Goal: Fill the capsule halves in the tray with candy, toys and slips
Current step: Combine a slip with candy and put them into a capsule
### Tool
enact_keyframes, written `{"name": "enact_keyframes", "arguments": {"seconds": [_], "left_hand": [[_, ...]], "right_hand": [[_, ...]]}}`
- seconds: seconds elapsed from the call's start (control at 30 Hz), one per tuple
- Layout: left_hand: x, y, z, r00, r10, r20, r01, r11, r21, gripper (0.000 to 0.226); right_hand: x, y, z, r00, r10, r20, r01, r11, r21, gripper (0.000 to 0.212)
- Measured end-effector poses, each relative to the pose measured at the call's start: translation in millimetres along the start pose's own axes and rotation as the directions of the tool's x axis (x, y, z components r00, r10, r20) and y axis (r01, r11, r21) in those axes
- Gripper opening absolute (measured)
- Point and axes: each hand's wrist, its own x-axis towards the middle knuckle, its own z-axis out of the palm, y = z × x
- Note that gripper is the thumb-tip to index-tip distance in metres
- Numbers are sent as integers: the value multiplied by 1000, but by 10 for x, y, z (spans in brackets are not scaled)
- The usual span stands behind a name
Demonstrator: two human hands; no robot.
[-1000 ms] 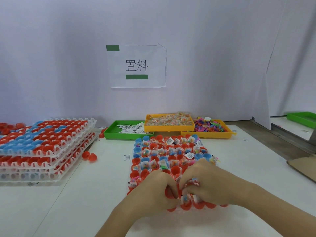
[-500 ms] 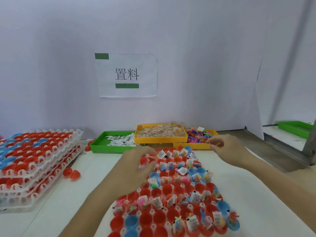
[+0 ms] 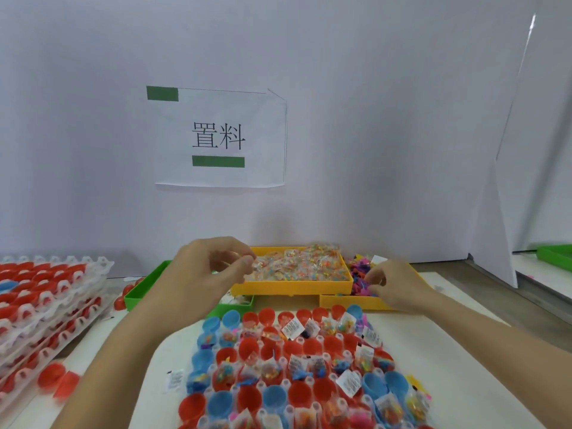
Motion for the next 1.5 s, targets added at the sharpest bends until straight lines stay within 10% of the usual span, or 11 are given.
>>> {"name": "enact_keyframes", "arguments": {"seconds": [0.43, 0.77, 1.5], "left_hand": [[37, -269, -13, 996, -87, -25, 88, 996, 25, 11], [23, -418, -173, 945, -257, -201, 253, 966, -47, 18], [-10, -450, -267, 945, -269, -184, 251, 961, -114, 14]], "right_hand": [[275, -82, -97, 983, -32, 182, 54, 992, -118, 17], [205, -458, -211, 983, -103, -154, 122, 985, 118, 13], [633, -2155, 751, 938, -332, 105, 308, 932, 190, 22]]}}
